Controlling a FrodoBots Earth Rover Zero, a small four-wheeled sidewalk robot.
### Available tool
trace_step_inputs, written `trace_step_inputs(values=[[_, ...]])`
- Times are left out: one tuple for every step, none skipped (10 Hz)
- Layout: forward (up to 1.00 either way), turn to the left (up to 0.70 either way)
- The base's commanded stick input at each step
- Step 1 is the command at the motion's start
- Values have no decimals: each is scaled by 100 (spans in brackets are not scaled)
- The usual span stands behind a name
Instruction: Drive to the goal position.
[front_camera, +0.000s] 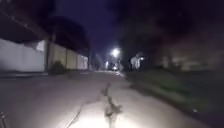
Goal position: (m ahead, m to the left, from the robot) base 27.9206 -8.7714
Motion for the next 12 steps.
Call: trace_step_inputs(values=[[50,0],[50,0],[50,0],[50,0],[50,-8],[50,-28],[50,-48],[50,-50],[50,-43],[50,-16],[50,0],[50,0]])
